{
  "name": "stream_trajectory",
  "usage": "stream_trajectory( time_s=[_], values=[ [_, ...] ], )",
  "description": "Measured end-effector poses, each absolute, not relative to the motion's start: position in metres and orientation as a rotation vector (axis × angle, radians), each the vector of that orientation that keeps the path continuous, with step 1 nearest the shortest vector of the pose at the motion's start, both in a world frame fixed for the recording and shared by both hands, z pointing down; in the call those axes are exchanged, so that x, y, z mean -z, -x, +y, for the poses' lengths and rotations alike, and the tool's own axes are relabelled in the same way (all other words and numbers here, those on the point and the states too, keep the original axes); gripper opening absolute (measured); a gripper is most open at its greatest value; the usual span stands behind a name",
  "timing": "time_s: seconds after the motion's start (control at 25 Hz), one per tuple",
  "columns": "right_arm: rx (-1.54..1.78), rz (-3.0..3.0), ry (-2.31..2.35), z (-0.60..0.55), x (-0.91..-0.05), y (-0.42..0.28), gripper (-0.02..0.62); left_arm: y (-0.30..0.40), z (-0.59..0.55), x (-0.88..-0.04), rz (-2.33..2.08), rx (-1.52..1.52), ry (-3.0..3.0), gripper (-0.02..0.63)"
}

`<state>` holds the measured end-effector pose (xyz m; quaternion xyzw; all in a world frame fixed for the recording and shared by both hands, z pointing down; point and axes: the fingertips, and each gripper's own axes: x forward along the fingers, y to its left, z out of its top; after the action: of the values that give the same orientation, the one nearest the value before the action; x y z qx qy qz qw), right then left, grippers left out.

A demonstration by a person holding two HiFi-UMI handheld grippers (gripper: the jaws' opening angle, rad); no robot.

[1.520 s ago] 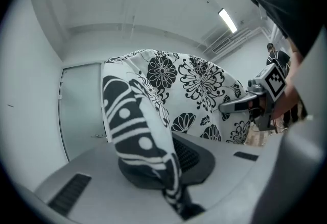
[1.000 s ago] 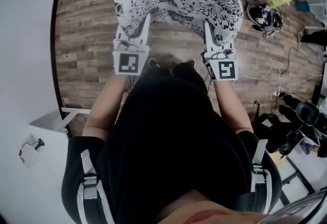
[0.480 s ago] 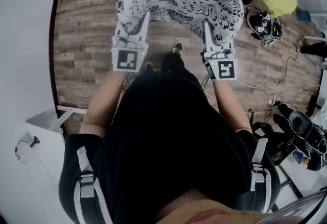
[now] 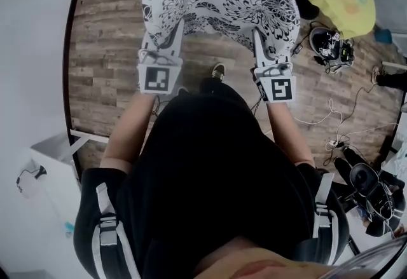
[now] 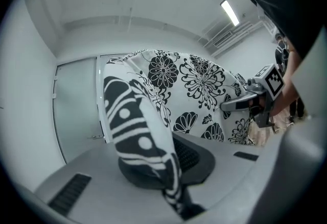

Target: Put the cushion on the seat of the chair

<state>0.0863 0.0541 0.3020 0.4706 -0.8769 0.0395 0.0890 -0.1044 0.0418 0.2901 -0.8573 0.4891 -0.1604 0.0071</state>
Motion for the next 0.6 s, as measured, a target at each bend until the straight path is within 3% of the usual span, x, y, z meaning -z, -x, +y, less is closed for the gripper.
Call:
stream_trajectory(
  time_s=[0.6],
  values=[
    [-0.112, -2.676, -1.322, 0.047, -0.316, -0.083, 0.055, 0.107, 0.047, -0.298, 1.618, 0.524, 2.602, 0.028]
  ],
)
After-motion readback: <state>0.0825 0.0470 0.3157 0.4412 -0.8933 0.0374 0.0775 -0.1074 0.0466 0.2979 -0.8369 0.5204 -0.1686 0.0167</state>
